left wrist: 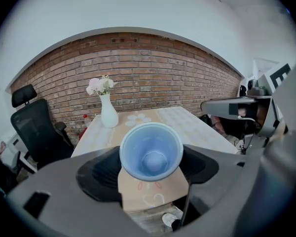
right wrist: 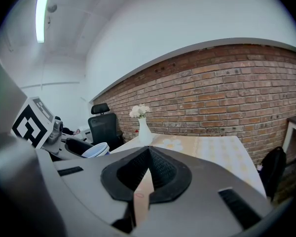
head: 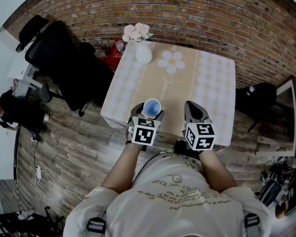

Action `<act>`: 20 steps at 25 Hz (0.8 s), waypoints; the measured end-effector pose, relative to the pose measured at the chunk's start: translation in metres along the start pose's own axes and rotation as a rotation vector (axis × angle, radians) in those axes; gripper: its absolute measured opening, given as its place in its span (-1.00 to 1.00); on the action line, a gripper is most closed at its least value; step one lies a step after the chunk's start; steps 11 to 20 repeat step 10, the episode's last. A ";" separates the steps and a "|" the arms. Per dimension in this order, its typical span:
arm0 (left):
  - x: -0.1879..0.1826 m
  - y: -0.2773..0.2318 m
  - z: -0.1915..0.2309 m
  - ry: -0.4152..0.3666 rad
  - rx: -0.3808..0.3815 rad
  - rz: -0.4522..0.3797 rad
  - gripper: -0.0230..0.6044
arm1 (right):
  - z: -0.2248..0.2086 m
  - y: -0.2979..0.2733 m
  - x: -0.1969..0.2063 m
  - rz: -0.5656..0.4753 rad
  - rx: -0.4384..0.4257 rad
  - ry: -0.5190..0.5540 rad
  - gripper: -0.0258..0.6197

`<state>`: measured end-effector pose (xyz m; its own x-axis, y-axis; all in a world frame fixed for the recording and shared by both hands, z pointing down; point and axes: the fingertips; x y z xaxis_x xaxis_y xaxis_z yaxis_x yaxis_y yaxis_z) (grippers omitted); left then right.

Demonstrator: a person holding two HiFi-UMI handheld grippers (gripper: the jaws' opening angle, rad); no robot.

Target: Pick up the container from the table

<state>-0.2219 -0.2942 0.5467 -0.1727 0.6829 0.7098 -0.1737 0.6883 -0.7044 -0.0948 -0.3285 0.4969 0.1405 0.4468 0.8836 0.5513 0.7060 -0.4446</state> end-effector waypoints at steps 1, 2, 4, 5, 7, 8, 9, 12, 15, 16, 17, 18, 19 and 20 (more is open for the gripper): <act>-0.001 0.000 -0.001 -0.005 0.001 -0.006 0.25 | 0.000 0.001 0.001 -0.001 0.001 0.000 -0.92; -0.001 0.000 -0.001 -0.011 0.002 -0.011 0.25 | 0.000 0.002 0.001 -0.002 0.002 -0.001 -0.92; -0.001 -0.001 -0.004 -0.016 0.008 -0.014 0.25 | -0.001 0.004 0.002 -0.003 0.003 -0.002 -0.92; -0.001 0.000 -0.006 -0.013 0.013 -0.011 0.25 | -0.001 0.005 0.003 -0.003 0.004 -0.003 -0.92; 0.000 0.000 -0.008 -0.008 0.019 -0.006 0.25 | -0.002 0.007 0.004 -0.001 0.005 -0.003 -0.92; 0.001 -0.001 -0.009 -0.007 0.019 -0.006 0.25 | -0.003 0.008 0.004 0.000 0.004 -0.004 -0.92; 0.001 -0.001 -0.010 -0.005 0.019 -0.006 0.25 | -0.003 0.008 0.005 0.001 0.004 -0.004 -0.92; 0.001 -0.001 -0.010 -0.004 0.018 -0.007 0.25 | -0.003 0.009 0.005 0.002 0.003 -0.004 -0.92; 0.001 -0.001 -0.010 -0.004 0.018 -0.007 0.25 | -0.003 0.009 0.005 0.002 0.003 -0.004 -0.92; 0.001 -0.001 -0.010 -0.004 0.018 -0.007 0.25 | -0.003 0.009 0.005 0.002 0.003 -0.004 -0.92; 0.001 -0.001 -0.010 -0.004 0.018 -0.007 0.25 | -0.003 0.009 0.005 0.002 0.003 -0.004 -0.92; 0.001 -0.001 -0.010 -0.004 0.018 -0.007 0.25 | -0.003 0.009 0.005 0.002 0.003 -0.004 -0.92; 0.001 -0.001 -0.010 -0.004 0.018 -0.007 0.25 | -0.003 0.009 0.005 0.002 0.003 -0.004 -0.92; 0.001 -0.001 -0.010 -0.004 0.018 -0.007 0.25 | -0.003 0.009 0.005 0.002 0.003 -0.004 -0.92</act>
Point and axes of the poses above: the fingertips, and each gripper's own axes: y backward along the fingers, z to its left, x out of its underside, and after that the axes turned 6 degrees about z, right-handed
